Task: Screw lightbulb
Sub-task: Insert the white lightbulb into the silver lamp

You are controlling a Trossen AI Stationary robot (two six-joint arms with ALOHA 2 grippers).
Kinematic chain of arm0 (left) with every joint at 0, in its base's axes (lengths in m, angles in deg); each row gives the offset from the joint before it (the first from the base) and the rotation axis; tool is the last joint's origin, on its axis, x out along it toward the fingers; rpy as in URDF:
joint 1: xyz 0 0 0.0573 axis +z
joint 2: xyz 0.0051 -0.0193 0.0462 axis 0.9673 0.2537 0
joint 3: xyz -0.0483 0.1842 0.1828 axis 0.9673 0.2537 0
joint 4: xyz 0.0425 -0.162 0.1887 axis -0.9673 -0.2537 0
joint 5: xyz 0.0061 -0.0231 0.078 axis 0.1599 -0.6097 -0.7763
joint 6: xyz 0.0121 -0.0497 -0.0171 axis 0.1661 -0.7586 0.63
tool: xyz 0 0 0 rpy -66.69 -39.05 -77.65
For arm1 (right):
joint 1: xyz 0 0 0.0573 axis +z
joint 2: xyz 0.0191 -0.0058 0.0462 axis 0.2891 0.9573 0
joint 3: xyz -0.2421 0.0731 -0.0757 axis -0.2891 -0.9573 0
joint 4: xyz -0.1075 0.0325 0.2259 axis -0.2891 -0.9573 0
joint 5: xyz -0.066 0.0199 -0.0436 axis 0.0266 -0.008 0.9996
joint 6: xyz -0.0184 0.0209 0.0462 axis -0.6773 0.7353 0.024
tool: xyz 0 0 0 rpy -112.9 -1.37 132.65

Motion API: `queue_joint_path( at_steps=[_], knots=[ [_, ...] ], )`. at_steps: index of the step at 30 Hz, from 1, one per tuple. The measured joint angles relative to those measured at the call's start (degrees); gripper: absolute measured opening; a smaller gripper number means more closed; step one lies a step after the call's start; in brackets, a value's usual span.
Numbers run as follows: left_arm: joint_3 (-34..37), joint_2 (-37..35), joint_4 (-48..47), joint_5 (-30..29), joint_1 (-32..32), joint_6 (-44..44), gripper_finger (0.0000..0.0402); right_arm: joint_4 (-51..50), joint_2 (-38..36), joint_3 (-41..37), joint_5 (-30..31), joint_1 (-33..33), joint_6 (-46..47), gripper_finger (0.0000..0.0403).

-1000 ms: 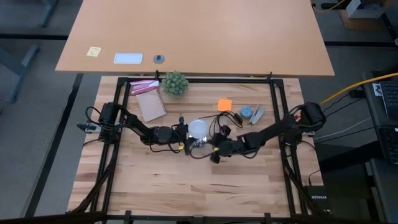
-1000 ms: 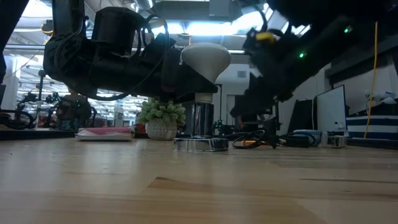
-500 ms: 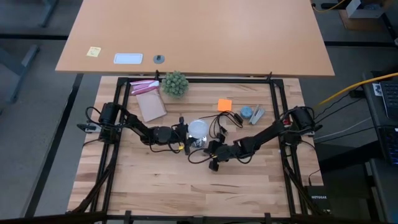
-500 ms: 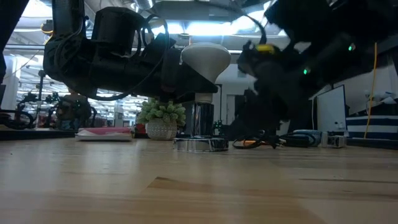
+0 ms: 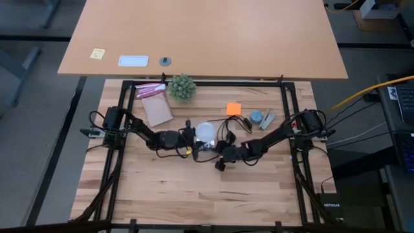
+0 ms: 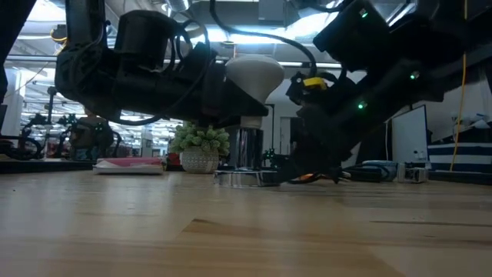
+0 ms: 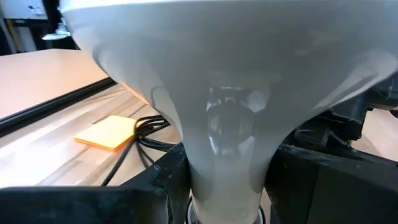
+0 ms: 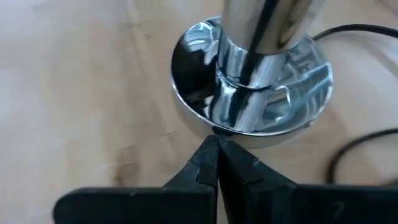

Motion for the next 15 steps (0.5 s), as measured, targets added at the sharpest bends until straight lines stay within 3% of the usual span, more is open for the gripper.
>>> queue_joint_path(
  at_steps=[9, 15],
  knots=[
    [0.0, 0.0, 0.0, 0.2, 0.0, 0.0, 0.0153, -3.0, 0.0, 0.0, 7.4, -1.8, -0.2, 0.0007],
    [0.0, 0.0, -0.1, 0.7, 0.0, -0.2, 0.0153, -2.8, 0.0, 0.0, 8.8, -3.4, -1.4, 0.0007]
  ],
)
